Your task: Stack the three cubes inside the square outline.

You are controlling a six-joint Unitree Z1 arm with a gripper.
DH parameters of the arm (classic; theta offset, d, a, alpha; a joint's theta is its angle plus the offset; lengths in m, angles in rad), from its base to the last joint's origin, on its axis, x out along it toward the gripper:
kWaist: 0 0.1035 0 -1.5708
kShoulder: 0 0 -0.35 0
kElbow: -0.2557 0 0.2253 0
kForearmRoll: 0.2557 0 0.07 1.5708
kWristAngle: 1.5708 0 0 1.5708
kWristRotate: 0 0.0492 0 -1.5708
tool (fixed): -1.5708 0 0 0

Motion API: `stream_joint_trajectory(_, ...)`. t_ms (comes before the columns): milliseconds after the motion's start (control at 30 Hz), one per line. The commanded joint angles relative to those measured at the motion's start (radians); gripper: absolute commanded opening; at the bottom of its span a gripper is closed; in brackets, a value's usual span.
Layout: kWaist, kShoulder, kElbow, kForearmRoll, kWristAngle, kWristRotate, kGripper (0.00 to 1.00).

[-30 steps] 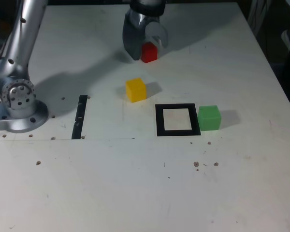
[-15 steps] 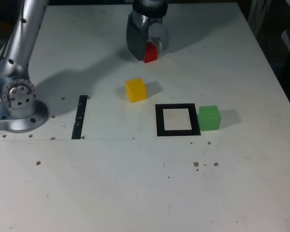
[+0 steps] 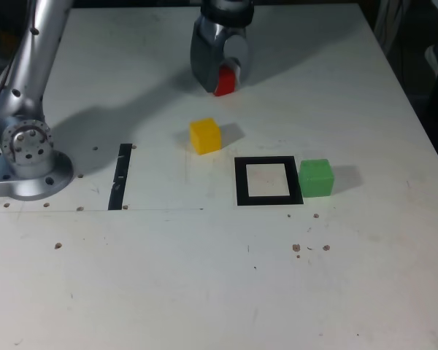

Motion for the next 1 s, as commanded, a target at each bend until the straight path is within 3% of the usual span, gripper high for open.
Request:
stream_joint_trajectory(0, -0.028, -0.05, -0.007, 0.019, 0.011, 0.006, 0.2)
stream_joint_trajectory(200, -0.225, -0.192, 0.029, 0.077, 0.058, 0.019, 0.19)
stream_joint_trajectory(400, -0.48, -0.265, 0.11, 0.072, 0.05, -0.061, 0.19)
stream_joint_trajectory(667, -0.661, -0.205, 0.176, -0.022, -0.014, -0.16, 0.19)
stream_joint_trajectory(967, -0.713, -0.147, 0.156, -0.056, -0.04, -0.181, 0.19)
